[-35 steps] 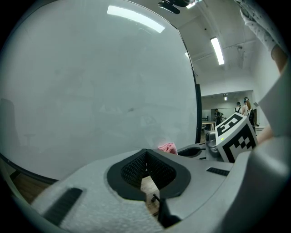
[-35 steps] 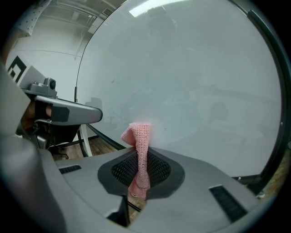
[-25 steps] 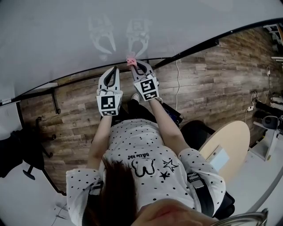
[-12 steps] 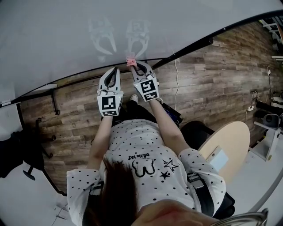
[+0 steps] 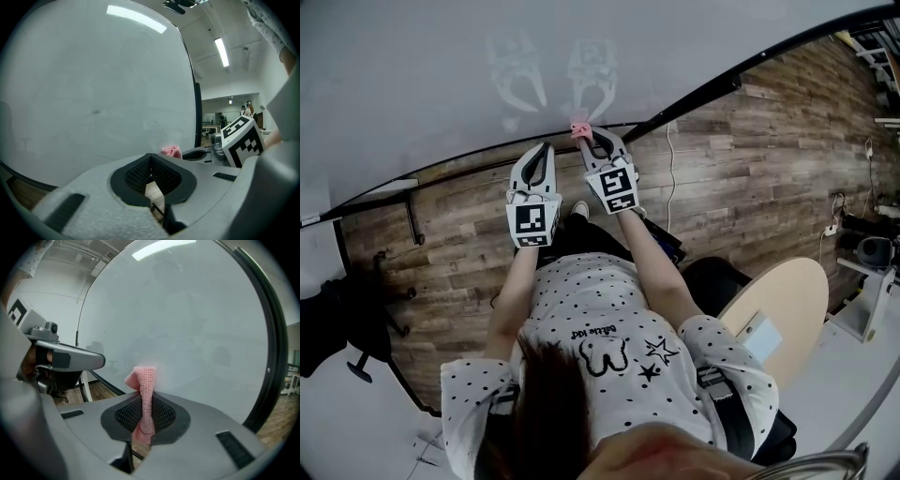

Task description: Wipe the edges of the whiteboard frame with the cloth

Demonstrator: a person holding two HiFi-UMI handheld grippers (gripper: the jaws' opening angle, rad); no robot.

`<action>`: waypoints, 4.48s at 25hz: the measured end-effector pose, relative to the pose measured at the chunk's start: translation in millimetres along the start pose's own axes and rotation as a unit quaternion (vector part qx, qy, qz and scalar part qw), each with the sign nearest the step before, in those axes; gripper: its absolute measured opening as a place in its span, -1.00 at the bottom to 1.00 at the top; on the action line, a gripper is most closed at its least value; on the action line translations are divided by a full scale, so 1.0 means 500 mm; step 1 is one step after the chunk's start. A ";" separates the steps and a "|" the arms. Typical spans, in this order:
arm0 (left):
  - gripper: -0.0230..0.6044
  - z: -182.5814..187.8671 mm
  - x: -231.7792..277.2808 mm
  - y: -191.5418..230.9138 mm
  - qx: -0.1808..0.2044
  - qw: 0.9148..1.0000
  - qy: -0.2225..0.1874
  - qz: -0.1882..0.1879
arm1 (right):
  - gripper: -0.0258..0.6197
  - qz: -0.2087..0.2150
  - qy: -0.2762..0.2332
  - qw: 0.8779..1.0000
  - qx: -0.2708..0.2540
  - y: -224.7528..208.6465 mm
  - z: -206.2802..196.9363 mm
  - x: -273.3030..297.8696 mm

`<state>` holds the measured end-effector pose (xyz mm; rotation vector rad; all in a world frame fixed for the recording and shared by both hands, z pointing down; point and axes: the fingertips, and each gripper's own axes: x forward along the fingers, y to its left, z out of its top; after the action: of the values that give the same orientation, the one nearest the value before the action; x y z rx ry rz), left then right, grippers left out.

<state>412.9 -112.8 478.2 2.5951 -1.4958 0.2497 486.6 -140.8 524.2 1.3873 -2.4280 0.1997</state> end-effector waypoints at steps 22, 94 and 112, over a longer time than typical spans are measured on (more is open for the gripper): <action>-0.88 0.006 0.002 -0.023 -0.001 1.000 -0.003 -0.007 | -0.83 -0.041 0.000 0.999 0.016 -0.069 -0.021 -0.038; -0.88 0.048 -0.021 -0.036 -0.002 0.999 -0.035 -0.020 | -0.83 -0.185 0.029 0.981 0.056 -0.273 -0.088 -0.143; -0.88 0.157 -0.118 -0.009 0.006 0.997 -0.065 -0.039 | -0.81 -0.161 -0.054 0.983 0.077 -0.246 0.060 -0.270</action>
<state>393.6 -76.1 388.9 2.7202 -1.4329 0.0825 648.6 -103.3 442.8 1.8797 -2.2679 0.2415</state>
